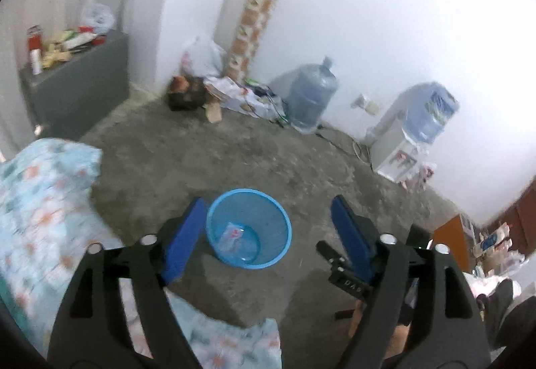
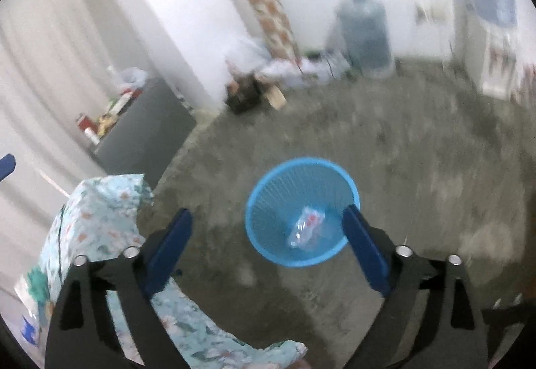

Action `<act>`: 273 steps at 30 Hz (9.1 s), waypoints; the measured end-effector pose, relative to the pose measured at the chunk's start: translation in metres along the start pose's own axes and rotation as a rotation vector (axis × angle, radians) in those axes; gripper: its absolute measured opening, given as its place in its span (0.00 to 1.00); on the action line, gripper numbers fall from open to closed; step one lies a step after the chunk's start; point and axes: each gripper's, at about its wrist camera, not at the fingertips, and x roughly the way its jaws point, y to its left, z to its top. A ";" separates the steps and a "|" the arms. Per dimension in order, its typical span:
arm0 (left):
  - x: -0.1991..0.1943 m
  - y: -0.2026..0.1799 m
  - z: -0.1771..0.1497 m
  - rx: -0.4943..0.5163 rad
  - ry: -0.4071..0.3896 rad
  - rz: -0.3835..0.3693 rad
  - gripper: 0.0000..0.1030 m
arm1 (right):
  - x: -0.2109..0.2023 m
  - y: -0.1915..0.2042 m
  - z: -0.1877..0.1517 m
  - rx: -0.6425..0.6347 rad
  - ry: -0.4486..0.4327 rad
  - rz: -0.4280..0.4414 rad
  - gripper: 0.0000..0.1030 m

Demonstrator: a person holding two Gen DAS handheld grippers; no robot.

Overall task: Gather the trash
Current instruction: 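Return both tools toward the bed, then grasp the white paper cup with the right gripper while the left gripper grasps a tissue, then carry the cup and tissue to the wastebasket and open both grippers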

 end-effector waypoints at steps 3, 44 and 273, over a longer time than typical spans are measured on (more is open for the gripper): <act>-0.056 0.010 -0.017 -0.045 -0.038 0.013 0.82 | -0.031 0.033 -0.001 -0.091 -0.039 0.000 0.93; -0.333 0.110 -0.219 -0.400 -0.367 0.356 0.91 | -0.166 0.237 -0.104 -0.699 -0.135 0.154 0.94; 0.147 -0.050 -0.016 0.179 0.159 0.048 0.62 | 0.110 -0.081 0.003 0.263 0.206 0.111 0.84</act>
